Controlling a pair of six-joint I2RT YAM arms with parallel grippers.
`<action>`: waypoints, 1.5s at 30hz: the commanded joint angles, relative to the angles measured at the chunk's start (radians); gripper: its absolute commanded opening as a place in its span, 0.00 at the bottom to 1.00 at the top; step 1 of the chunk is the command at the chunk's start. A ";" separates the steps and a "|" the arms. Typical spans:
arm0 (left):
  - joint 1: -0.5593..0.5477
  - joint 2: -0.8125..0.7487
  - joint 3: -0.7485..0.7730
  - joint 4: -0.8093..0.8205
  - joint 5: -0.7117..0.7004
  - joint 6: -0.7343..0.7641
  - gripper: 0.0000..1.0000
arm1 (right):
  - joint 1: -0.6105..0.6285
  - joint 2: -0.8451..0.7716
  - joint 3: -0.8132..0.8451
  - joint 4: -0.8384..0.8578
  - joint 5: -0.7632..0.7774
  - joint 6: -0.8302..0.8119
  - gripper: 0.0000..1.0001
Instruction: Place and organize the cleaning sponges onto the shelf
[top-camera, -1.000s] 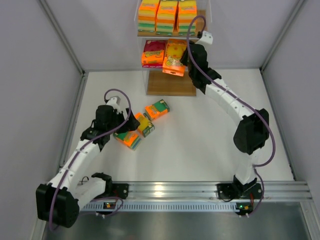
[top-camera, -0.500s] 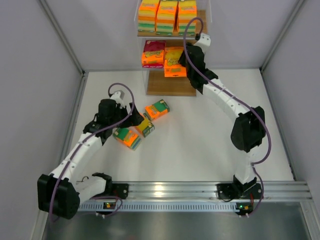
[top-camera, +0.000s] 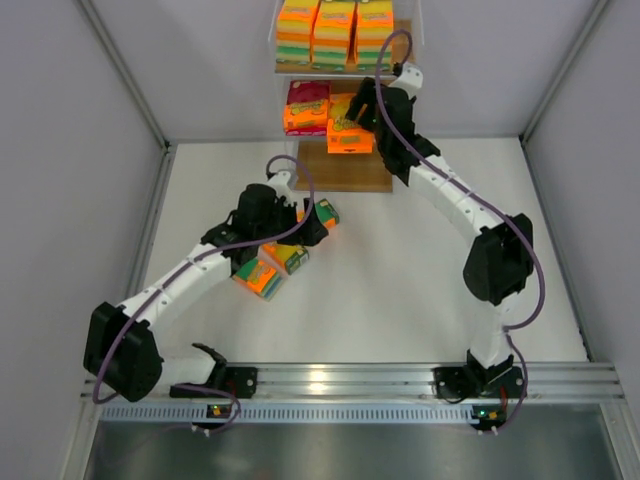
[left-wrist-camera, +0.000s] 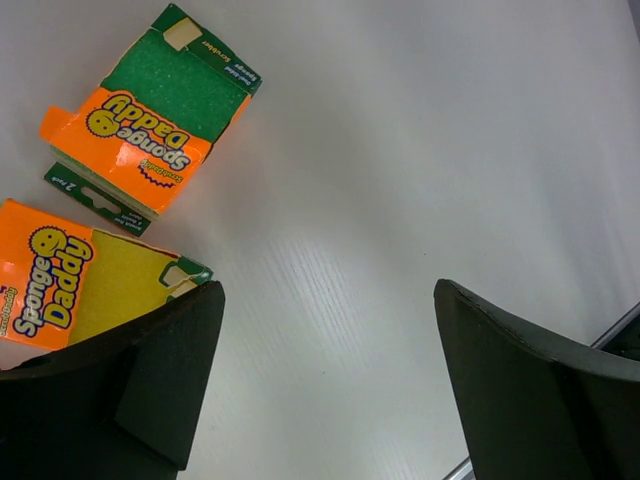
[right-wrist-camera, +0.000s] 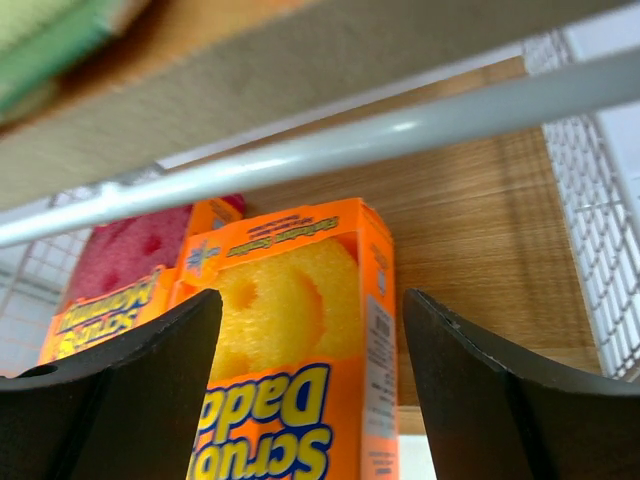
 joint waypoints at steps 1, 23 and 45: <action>-0.016 0.010 0.054 0.089 -0.024 -0.009 0.92 | -0.015 -0.091 0.023 0.035 -0.067 0.065 0.75; -0.011 -0.003 0.054 0.086 -0.217 0.070 0.95 | 0.009 -0.458 -0.411 -0.113 -0.346 -0.001 0.00; -0.005 -0.155 -0.094 0.031 -0.299 0.057 0.96 | 0.061 -0.202 -0.227 -0.011 -0.282 -0.096 0.00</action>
